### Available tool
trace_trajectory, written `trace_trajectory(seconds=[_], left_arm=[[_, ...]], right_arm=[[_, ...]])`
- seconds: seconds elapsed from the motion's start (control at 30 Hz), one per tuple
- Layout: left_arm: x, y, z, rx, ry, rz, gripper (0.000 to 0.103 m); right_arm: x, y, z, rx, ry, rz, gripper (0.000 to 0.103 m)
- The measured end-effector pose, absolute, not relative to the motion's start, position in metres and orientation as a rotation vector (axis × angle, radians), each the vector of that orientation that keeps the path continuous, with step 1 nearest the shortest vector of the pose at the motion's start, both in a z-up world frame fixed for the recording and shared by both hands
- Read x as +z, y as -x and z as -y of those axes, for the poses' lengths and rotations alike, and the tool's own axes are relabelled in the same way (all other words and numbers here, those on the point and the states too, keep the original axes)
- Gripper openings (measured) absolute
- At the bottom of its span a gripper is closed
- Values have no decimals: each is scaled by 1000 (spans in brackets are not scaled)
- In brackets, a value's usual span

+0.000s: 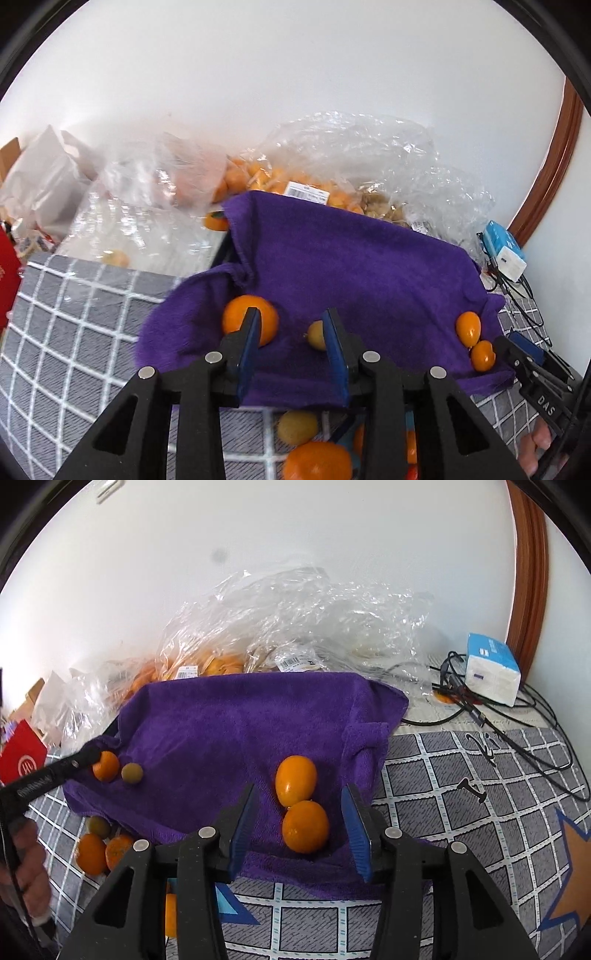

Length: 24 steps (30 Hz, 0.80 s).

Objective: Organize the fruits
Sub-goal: 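Open both grippers to release the fruits onto the purple towel, then grasp another orange with the right gripper while the left gripper returns to the fruit row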

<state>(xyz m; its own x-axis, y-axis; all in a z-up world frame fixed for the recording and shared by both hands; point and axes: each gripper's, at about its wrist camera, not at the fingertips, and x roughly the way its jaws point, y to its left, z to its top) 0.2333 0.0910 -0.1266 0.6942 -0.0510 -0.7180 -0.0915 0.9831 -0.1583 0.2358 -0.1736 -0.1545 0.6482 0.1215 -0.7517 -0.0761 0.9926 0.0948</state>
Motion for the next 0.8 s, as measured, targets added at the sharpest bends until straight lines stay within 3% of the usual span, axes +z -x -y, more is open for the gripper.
trace_trajectory(seconds=[0.33,0.8], left_arm=[[-143,-176,-128,37,247,-794,33],[-156,-148,-136,37,291,-758,33]], right_arm=[[-142,-215,162,187,-64,-836,46],[-166,-171,110,316,-4,-985,46]])
